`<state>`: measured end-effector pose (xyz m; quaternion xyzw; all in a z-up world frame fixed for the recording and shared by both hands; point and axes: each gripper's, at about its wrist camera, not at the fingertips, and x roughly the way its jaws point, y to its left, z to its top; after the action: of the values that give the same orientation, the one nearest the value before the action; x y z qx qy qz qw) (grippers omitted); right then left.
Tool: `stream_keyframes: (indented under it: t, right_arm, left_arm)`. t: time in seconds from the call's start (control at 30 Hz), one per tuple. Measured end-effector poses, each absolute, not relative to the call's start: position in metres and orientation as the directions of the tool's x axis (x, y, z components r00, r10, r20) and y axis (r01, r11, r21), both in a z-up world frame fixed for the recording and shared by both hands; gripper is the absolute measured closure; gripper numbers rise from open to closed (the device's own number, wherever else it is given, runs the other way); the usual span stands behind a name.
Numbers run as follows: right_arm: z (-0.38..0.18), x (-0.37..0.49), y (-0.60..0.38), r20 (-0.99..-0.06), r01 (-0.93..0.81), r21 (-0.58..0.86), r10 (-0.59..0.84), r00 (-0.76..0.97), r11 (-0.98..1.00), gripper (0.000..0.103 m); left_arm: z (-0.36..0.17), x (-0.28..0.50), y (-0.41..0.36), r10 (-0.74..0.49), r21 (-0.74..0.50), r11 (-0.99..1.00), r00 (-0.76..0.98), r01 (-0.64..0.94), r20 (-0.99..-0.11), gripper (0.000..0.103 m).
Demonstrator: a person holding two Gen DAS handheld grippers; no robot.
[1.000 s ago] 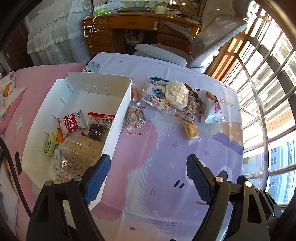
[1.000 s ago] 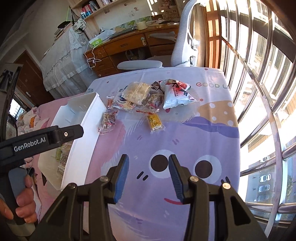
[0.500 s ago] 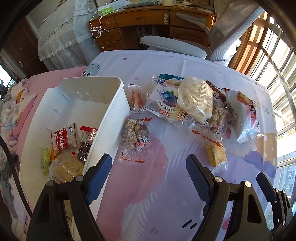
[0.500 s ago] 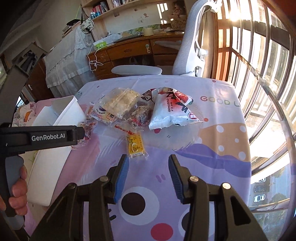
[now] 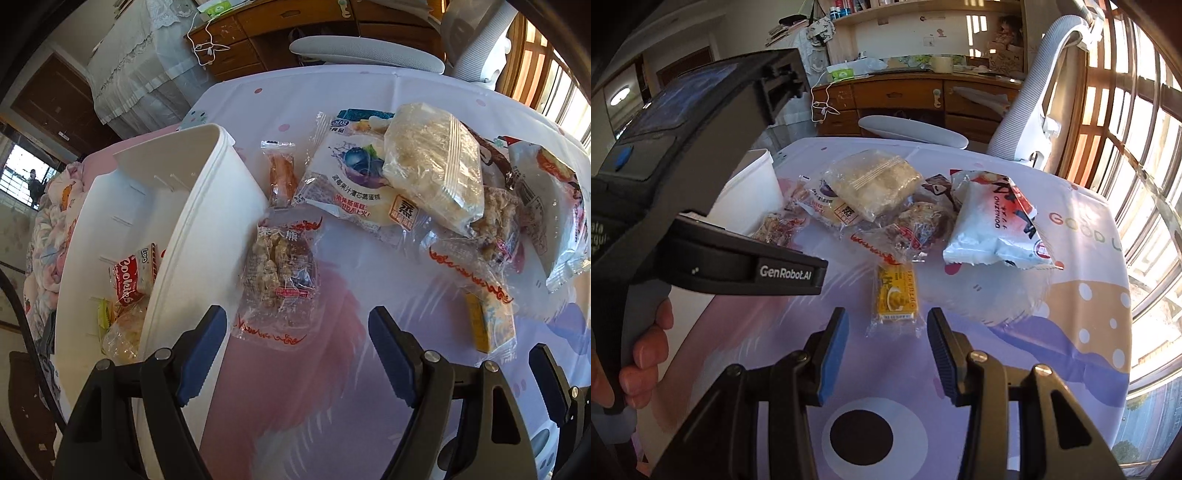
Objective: Organize snacks
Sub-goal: 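Grasp the clear nut-brittle pack with the left gripper while the right gripper grasps the small yellow pack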
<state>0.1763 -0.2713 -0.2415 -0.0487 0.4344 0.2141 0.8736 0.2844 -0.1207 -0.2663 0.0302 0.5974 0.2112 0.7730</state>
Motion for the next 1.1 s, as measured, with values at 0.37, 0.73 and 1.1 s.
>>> stream_keyframes:
  t: [0.37,0.73,1.1]
  right_arm:
    - [-0.251,0.183,-0.261,-0.777,-0.428,0.097,0.337,0.531,0.899,0.058]
    - [-0.254,0.185,-0.258,-0.764,-0.423,0.077,0.326,0.557,0.903,0.058]
    - [-0.263,0.193,-0.26,-0.792,-0.392,0.099,0.311,0.526,0.915,0.058]
  left_arm:
    - [-0.277,0.297,-0.112,0.428,0.354,0.882,0.212,-0.312,-0.879,0.024]
    - [-0.287,0.302,-0.11,0.441,0.364,0.881,0.244,-0.302,-0.864,0.025]
    - [-0.285,0.306,-0.118,0.428,0.355,0.896,0.304,-0.268,-0.851,0.047]
